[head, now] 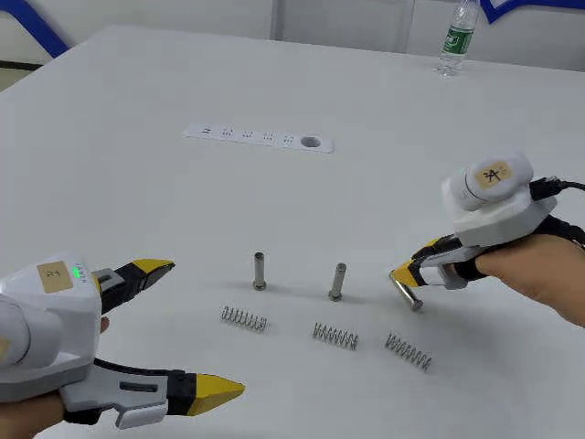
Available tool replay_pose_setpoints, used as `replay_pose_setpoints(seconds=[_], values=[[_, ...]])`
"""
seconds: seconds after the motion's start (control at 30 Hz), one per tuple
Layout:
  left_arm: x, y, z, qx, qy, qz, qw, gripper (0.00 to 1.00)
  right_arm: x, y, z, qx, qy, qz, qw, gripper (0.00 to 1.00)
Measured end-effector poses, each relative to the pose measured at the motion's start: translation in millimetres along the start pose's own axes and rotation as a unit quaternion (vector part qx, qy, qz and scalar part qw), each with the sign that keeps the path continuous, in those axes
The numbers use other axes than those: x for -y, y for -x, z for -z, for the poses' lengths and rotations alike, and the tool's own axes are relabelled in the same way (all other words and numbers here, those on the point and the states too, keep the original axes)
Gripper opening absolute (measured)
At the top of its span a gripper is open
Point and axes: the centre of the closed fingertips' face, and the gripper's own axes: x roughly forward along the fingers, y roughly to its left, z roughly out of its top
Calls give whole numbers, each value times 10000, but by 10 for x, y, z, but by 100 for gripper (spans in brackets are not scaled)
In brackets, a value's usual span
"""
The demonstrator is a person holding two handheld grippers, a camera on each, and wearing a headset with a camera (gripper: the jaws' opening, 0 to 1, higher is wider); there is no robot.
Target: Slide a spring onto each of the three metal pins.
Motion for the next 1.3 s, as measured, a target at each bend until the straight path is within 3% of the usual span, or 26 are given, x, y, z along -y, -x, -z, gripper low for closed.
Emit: replay_pose_setpoints(seconds=[0.2,0.73,1.1,1.3], values=[[-3,2,-3,23,17,-3,10000,99,66,-128,54,-371,-152,85,9992,19],[-13,-13,6,44,41,11,10000,99,50,-257,124,-847,-567,113,9947,12],[-21,-20,17,29,54,23,10000,99,12,-270,129,-1087,-500,157,9927,11],[-25,-20,22,20,61,18,10000,98,-19,-274,124,-1419,-321,347,9888,10]])
